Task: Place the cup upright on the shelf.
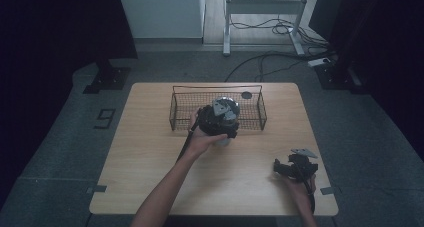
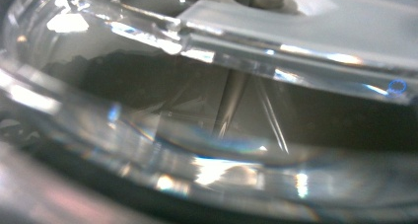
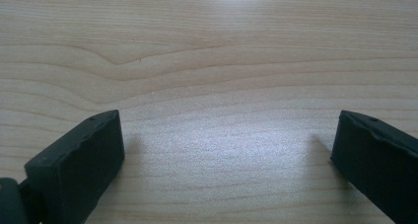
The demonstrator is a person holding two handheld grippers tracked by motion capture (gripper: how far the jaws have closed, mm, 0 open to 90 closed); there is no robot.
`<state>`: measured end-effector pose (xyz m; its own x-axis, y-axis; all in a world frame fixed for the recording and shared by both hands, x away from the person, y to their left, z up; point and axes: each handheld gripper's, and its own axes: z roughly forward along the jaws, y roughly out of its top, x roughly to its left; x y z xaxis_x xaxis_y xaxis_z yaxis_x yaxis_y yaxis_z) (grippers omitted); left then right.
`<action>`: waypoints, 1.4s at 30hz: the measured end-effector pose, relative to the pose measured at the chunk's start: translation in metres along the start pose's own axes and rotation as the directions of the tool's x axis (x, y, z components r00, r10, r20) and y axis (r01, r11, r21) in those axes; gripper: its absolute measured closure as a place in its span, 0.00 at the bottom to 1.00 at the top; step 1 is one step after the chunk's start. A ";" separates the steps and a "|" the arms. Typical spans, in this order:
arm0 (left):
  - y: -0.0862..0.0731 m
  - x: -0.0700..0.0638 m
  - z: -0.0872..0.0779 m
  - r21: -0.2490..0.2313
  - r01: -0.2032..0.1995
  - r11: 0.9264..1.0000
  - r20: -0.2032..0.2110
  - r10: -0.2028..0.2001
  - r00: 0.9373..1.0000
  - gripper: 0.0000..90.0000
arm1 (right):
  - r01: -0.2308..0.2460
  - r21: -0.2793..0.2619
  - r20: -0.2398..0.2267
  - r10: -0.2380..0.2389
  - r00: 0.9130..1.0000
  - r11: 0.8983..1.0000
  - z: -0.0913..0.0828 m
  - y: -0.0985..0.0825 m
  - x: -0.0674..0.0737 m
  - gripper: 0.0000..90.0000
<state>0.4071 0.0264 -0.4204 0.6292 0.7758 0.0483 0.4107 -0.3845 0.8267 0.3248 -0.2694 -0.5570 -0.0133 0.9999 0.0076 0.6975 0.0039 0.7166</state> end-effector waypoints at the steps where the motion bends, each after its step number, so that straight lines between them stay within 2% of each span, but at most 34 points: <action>1: 0.001 0.000 -0.001 -0.002 -0.001 1.000 0.000 0.001 1.000 0.05 | 0.000 0.000 0.000 0.000 1.000 1.000 0.000 0.000 0.000 0.00; 18: 0.017 0.005 -0.011 -0.032 0.000 1.000 0.003 0.000 1.000 0.05 | -0.001 0.000 0.000 0.001 1.000 1.000 0.000 0.000 0.000 0.00; 24: 0.027 0.012 -0.013 -0.039 -0.001 0.999 -0.010 0.001 1.000 0.05 | -0.001 0.000 0.000 0.001 1.000 1.000 0.000 0.000 0.000 0.00; 28: 0.032 0.016 -0.011 -0.042 0.008 0.999 -0.012 -0.008 1.000 0.05 | -0.001 0.000 0.000 0.001 1.000 1.000 0.000 0.000 0.000 0.00; 32: 0.041 0.019 -0.007 -0.050 -0.009 0.999 -0.019 0.008 1.000 0.05 | -0.001 0.002 0.000 0.001 1.000 1.000 0.000 0.000 0.000 0.00; 42: 0.056 0.030 0.005 -0.052 -0.003 0.999 -0.035 0.001 0.999 0.05 | 0.000 0.001 0.000 0.000 1.000 1.000 0.000 0.000 0.000 0.00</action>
<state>0.4517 0.0258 -0.3756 0.6061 0.7924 0.0685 0.3739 -0.3599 0.8548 0.3247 -0.2695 -0.5569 -0.0139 0.9999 0.0075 0.6979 0.0043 0.7162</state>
